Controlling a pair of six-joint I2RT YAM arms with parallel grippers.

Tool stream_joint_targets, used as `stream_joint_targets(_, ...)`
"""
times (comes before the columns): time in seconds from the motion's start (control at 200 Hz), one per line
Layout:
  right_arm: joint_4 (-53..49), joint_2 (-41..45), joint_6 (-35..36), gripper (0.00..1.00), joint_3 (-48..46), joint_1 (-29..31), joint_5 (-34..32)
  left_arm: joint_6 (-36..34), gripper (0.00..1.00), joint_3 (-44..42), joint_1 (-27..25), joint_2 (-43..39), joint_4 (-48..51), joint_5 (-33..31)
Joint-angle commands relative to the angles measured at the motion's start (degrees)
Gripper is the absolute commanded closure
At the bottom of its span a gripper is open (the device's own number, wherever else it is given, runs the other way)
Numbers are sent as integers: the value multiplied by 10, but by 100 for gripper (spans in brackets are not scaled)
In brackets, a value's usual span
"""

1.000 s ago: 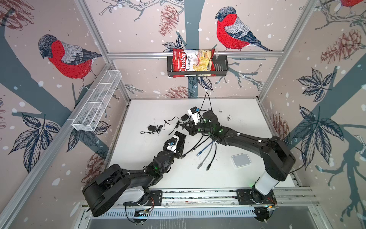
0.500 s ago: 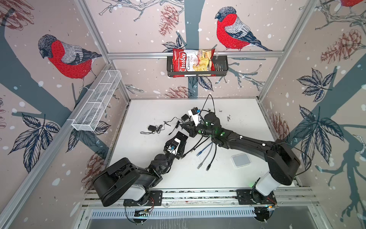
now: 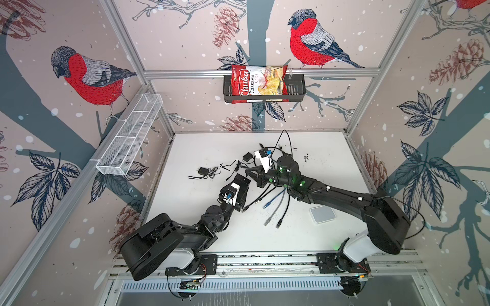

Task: Insert the plug into the switch port
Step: 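Lift the switch with the left gripper while the right brings the barrel plug above it, then push the barrel plug down into the switch's power port with the right gripper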

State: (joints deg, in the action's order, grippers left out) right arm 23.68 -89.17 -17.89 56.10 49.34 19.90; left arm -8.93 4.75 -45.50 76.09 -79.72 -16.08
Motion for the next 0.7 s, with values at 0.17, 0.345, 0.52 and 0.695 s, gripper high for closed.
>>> stream_joint_targets(0.17, 23, -2, 15, 98, 27, 1, 8, 15, 53, 4, -1, 4, -9, -10)
stream_joint_targets(0.345, 27, -6, 16, 98, 11, 8, 12, 12, 54, 7, -1, 4, -19, -20)
stream_joint_targets(0.52, 36, -3, 9, 98, -7, 11, 21, 9, 54, 14, -1, 5, -13, -18)
stream_joint_targets(0.695, 39, -8, 4, 98, -10, 19, 25, 9, 55, 14, -1, 7, -20, -15)
